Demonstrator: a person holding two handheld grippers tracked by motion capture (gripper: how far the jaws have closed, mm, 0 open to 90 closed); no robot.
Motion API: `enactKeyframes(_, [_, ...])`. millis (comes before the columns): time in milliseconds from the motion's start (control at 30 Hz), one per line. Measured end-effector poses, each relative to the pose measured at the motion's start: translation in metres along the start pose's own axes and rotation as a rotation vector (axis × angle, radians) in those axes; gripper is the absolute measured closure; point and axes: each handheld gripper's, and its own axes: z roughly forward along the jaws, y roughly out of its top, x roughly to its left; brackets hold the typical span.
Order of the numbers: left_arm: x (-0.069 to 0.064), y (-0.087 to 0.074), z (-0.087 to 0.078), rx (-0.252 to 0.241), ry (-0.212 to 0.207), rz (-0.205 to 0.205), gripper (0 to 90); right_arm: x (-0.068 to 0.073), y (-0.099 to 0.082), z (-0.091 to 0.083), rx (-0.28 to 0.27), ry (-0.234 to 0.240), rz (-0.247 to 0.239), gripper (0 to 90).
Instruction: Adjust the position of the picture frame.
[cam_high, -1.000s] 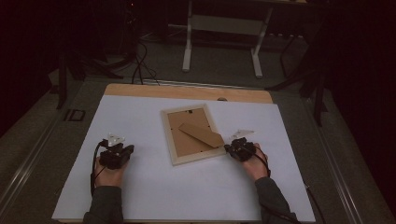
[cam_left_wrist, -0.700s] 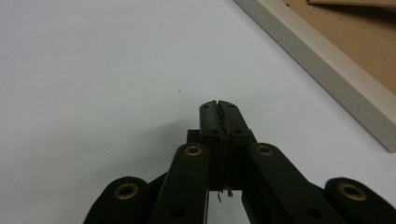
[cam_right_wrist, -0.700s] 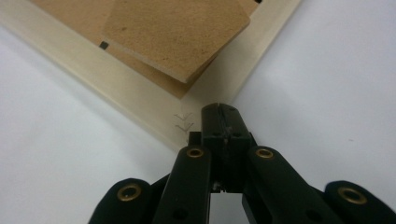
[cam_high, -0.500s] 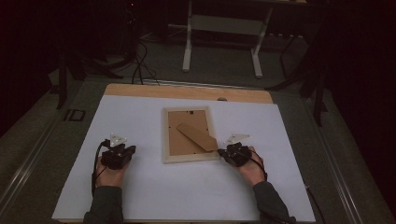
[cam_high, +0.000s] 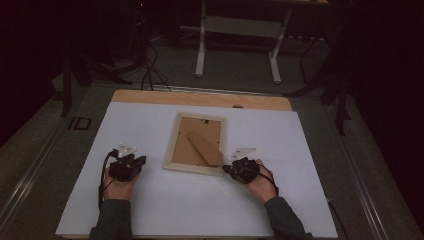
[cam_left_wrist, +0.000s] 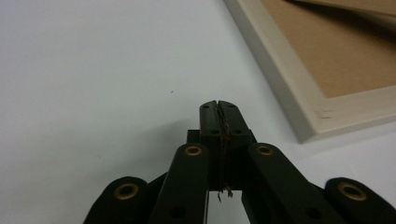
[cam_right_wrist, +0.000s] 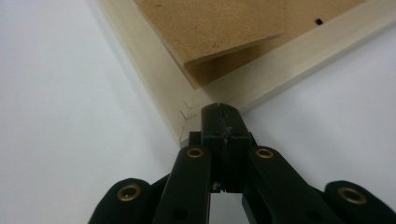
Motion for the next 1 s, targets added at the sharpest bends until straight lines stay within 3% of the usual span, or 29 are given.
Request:
enactKeyframes(400, [-0.003, 0.0, 0.002, 0.003, 0.0, 0.02, 90.0, 0.023, 0.012, 0.013, -0.02, 0.071, -0.039, 89.9])
enactKeyframes(1000, [-0.005, 0.0, 0.004, 0.013, 0.0, 0.032, 90.0, 0.054, 0.041, 0.04, -0.033, 0.136, -0.082, 89.9])
